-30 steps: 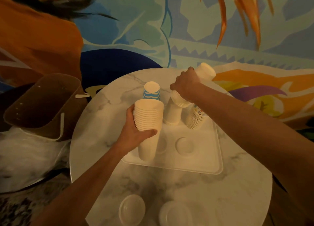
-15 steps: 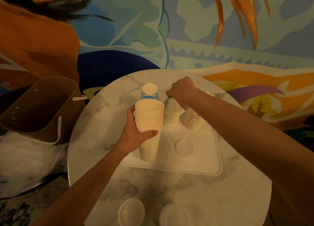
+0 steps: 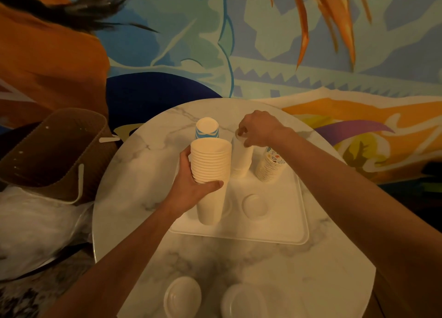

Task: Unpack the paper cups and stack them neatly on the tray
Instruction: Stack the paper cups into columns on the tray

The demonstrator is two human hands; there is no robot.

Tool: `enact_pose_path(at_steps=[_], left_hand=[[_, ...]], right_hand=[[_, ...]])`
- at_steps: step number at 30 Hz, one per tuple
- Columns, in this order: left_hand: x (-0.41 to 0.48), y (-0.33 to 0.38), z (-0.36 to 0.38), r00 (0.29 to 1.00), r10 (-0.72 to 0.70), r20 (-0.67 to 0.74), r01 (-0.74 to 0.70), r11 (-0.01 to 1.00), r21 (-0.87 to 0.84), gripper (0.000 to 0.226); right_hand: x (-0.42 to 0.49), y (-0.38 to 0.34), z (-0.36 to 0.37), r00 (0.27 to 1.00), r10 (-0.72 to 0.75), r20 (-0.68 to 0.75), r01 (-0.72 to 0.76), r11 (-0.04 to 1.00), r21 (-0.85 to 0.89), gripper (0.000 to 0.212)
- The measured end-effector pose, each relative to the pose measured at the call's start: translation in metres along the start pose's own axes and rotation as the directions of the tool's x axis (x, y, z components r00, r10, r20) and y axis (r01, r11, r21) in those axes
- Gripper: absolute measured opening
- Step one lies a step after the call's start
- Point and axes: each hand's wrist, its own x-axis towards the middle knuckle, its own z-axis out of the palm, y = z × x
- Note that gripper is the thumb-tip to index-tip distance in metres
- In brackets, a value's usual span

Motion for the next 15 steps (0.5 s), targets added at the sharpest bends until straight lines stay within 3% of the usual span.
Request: enact_pose_path(at_steps=[4,7,9,11,13,15], left_hand=[[-0.002,0.008,0.006,1.0,0.011,0.004,-0.011,1.0,-0.001,0.098],[-0.003,0.021,0.011,0.999,0.04,0.024,-0.041,0.999,0.009,0.102],[0.0,0.031,0.017,0.997,0.077,0.028,-0.077,0.997,0.022,0.105],[0.004,0.042,0.025,0.994,0.109,0.021,-0.109,0.993,0.037,0.106],[0.009,0.053,0.035,0.989,0.147,0.01,-0.147,0.988,0.052,0.105],[0.012,0.061,0.045,0.986,0.164,-0.006,-0.164,0.985,0.048,0.103]], right_hand=[[-0.008,0.004,0.003,1.0,0.008,-0.015,-0.007,0.995,0.103,0.042],[-0.024,0.009,0.004,0.993,0.068,-0.097,-0.018,0.898,0.44,0.036],[-0.037,0.011,0.004,0.971,0.196,-0.133,-0.037,0.679,0.733,0.031],[-0.05,0.013,0.004,0.962,0.266,-0.054,-0.054,0.383,0.922,0.024],[-0.063,0.014,0.008,0.965,0.259,0.051,-0.096,0.166,0.981,0.019],[-0.074,0.014,0.016,0.966,0.237,0.103,-0.122,0.068,0.99,0.026]])
